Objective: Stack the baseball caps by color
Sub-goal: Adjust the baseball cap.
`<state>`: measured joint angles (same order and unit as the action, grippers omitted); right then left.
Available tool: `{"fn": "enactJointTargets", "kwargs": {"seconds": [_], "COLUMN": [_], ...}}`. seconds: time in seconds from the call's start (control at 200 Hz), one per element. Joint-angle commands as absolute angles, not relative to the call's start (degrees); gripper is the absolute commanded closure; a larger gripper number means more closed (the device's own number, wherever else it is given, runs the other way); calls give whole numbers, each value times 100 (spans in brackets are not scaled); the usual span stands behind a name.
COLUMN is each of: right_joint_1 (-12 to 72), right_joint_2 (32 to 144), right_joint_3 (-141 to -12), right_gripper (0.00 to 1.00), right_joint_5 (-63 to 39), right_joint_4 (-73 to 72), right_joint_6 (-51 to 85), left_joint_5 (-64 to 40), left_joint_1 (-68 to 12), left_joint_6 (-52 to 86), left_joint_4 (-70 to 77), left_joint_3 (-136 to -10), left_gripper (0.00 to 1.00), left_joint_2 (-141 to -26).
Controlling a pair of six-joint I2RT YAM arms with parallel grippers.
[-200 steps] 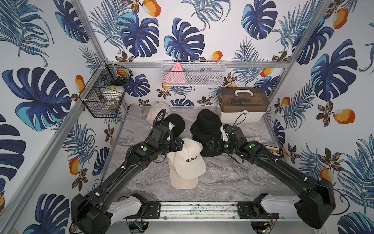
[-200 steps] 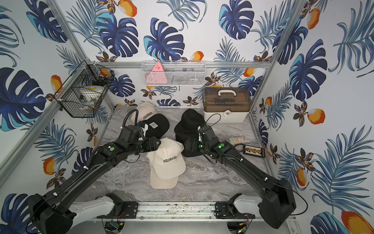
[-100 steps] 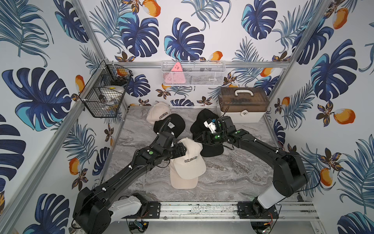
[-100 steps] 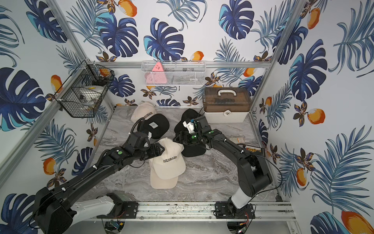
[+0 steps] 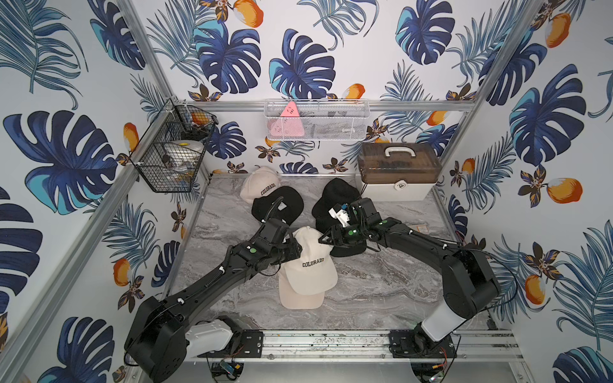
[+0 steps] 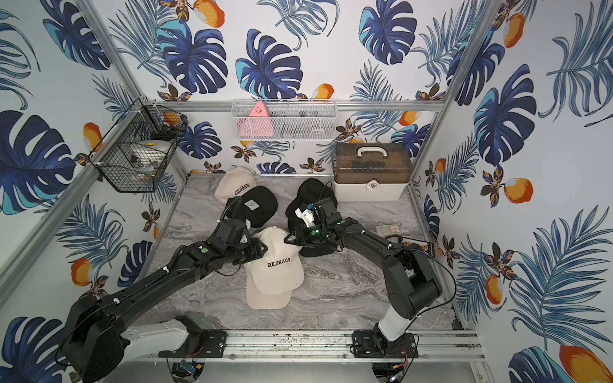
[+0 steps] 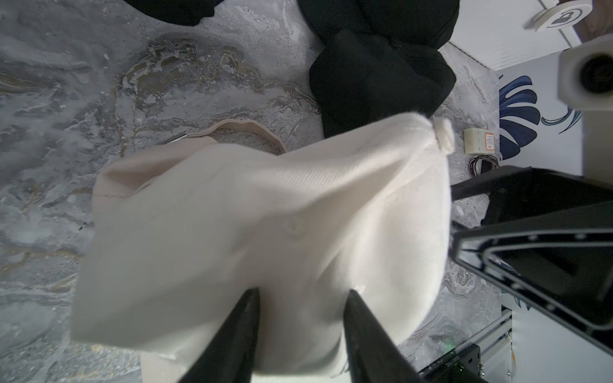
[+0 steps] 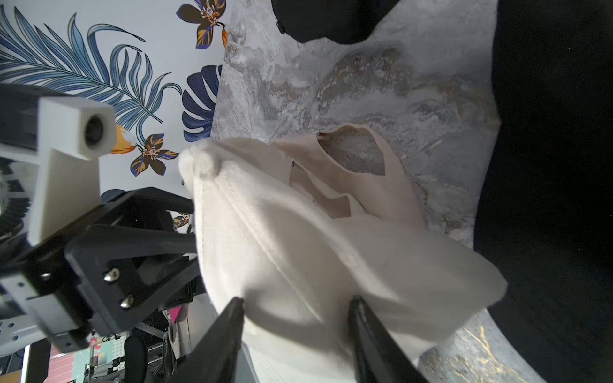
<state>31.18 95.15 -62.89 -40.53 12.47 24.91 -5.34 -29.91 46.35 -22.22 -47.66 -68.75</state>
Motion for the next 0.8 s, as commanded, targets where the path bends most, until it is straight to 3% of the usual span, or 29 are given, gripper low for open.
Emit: {"fn": "enactJointTargets", "kwargs": {"seconds": [0.0,0.12,0.26,0.54,0.796], "right_joint_1": [3129,3129,3133,3260,4425], "right_joint_2": [9483,9394,9104,8290,7616], "right_joint_3": [-6245,-6223,-6175,-5932,-5626], "right_gripper": [63,81,100,100,100], "right_joint_5": [-4004,-3910,-3737,-3278,-2067], "right_joint_4": [1002,1003,996,1012,1166], "right_joint_6": [2598,2670,2823,3538,4029], "left_joint_5": [-375,-334,-286,59,748], "left_joint_1": [-2989,-2996,-2987,-2925,-2711], "left_joint_6": [4575,4503,4408,4187,4260], "left_joint_4": [-2137,-2333,-2551,-3478,-4167], "left_joint_3": [-4840,-4947,-5073,-5541,-5463], "left_gripper": [71,89,100,100,100], "left_joint_2": [-6833,-6849,-6787,-6595,-6330]}}
